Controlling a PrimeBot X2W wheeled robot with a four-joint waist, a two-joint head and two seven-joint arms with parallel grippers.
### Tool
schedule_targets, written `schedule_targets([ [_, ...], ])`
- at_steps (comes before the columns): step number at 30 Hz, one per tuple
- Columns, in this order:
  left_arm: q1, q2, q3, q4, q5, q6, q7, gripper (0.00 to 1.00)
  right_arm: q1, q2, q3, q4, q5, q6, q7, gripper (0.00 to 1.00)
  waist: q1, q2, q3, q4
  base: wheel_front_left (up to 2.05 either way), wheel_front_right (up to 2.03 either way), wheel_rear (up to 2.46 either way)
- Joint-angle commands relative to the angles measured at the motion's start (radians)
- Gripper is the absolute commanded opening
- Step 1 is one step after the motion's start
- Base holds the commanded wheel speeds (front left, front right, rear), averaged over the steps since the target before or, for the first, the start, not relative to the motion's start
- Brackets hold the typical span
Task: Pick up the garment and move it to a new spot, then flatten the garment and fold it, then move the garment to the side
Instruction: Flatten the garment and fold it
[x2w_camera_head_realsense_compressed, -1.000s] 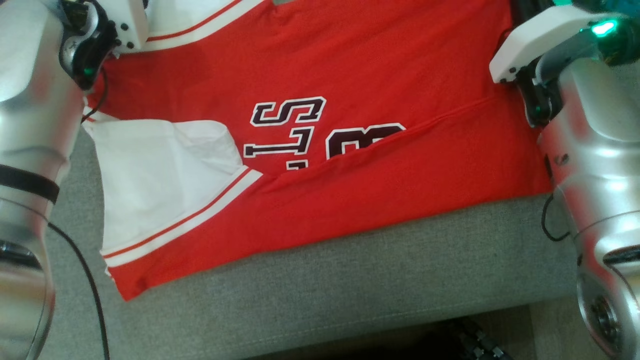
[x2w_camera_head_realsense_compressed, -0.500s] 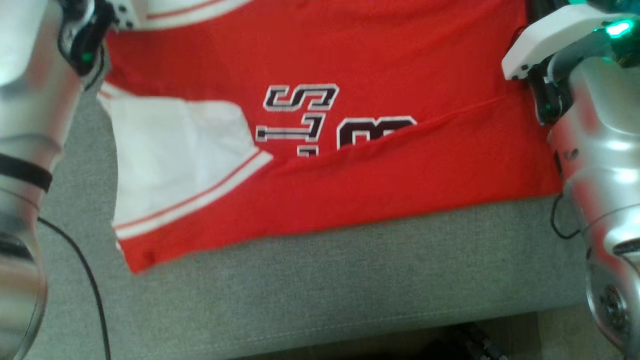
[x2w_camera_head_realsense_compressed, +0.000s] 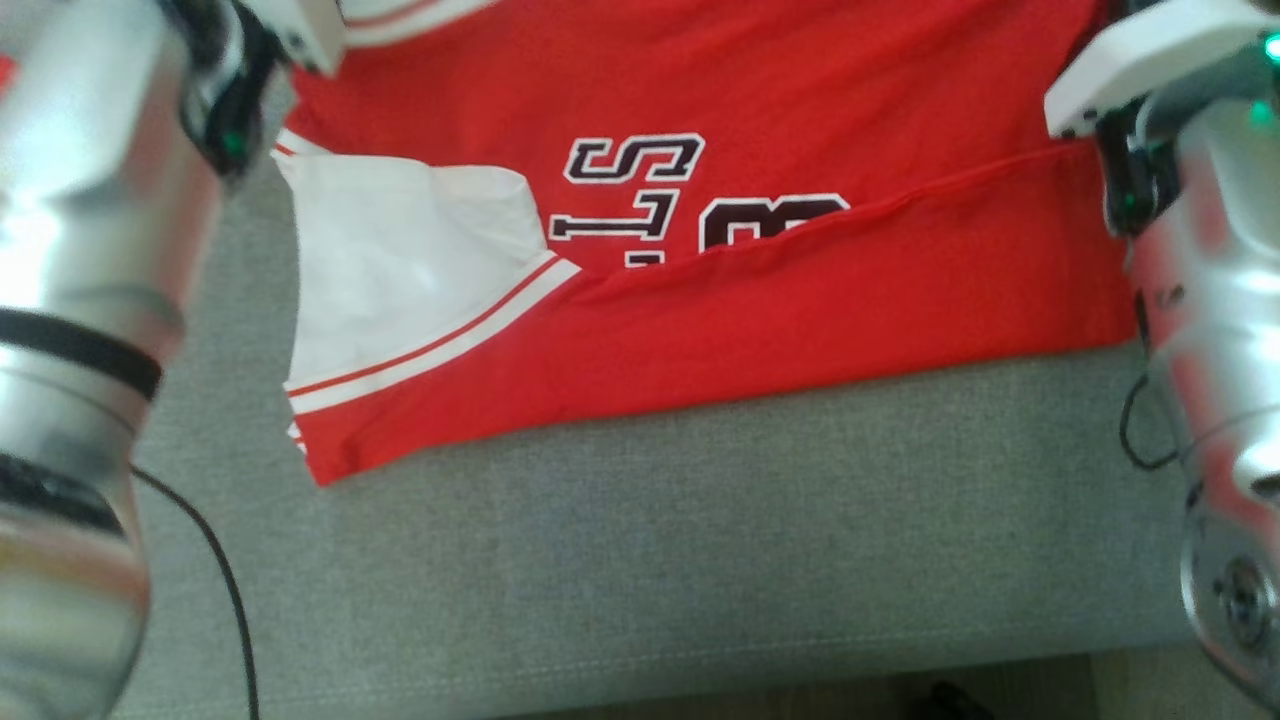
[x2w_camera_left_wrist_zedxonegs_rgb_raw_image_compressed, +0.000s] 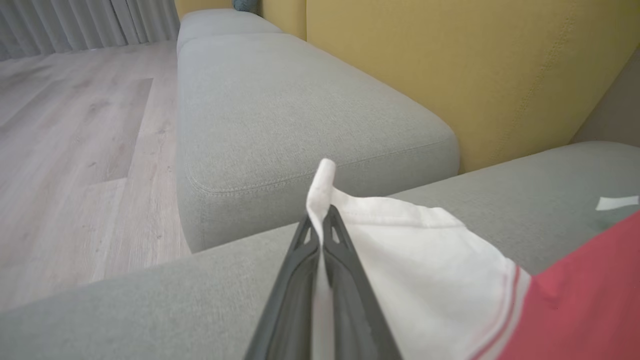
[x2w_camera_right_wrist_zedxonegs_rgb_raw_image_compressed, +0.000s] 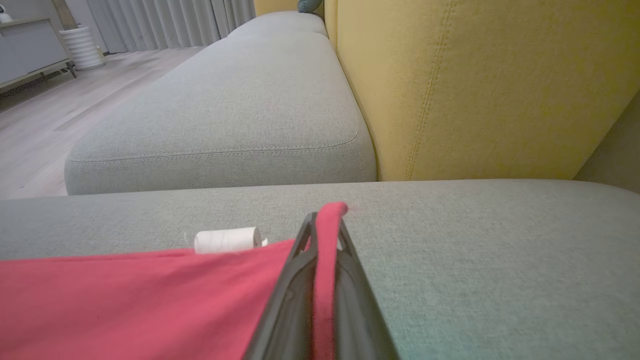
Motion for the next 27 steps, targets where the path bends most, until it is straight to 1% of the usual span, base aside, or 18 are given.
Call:
schedule_targets([
  [1, -0.011, 0.027, 0.032, -0.027, -0.006, 0.001, -0.009, 0.00, 0.028, 0.000, 0.002, -0.033, -0.006, 0.006, -0.010, 0.00, 0.0000, 0.0000, -0.023, 0.012, 0.00, 0.00, 0.00],
  [5, 0.087, 0.025, 0.074, -0.104, -0.007, 0.001, -0.013, 0.00, 0.119, -0.003, -0.004, -0.084, -0.003, 0.006, -0.011, 0.00, 0.0000, 0.0000, -0.075, 0.031, 0.00, 0.00, 0.00],
  [14, 0.436, -0.002, 0.215, -0.293, 0.060, 0.020, -0.013, 0.00, 0.324, -0.005, 0.019, -0.139, 0.045, 0.006, -0.011, 0.00, 0.0000, 0.0000, -0.214, 0.056, 0.00, 0.00, 0.00],
  [18, 0.584, -0.027, 0.280, -0.356, 0.091, 0.027, -0.013, 0.00, 0.393, -0.015, 0.015, -0.142, 0.067, 0.006, -0.011, 0.00, 0.0000, 0.0000, -0.262, 0.059, 0.00, 0.00, 0.00],
  [23, 0.735, -0.075, 0.315, -0.375, 0.131, 0.022, -0.013, 0.00, 0.458, -0.026, -0.003, -0.104, 0.079, 0.006, -0.010, 0.00, 0.0000, 0.0000, -0.305, 0.068, 0.00, 0.00, 0.00],
  [24, 0.759, -0.086, 0.323, -0.377, 0.139, 0.021, -0.013, 0.05, 0.468, -0.025, -0.005, -0.095, 0.081, 0.006, -0.009, 0.00, 0.0000, 0.0000, -0.311, 0.070, 0.00, 0.00, 0.00],
  [25, 0.784, -0.097, 0.328, -0.375, 0.145, 0.019, -0.013, 0.30, 0.477, -0.023, -0.008, -0.087, 0.083, 0.006, -0.008, 0.00, 0.0000, 0.0000, -0.316, 0.071, 0.00, 0.00, 0.00],
  [27, 0.824, -0.113, 0.342, -0.368, 0.163, 0.018, -0.013, 0.42, 0.490, -0.017, -0.010, -0.072, 0.086, 0.006, -0.004, 0.00, 0.0000, 0.0000, -0.325, 0.071, 0.00, 0.00, 0.00],
])
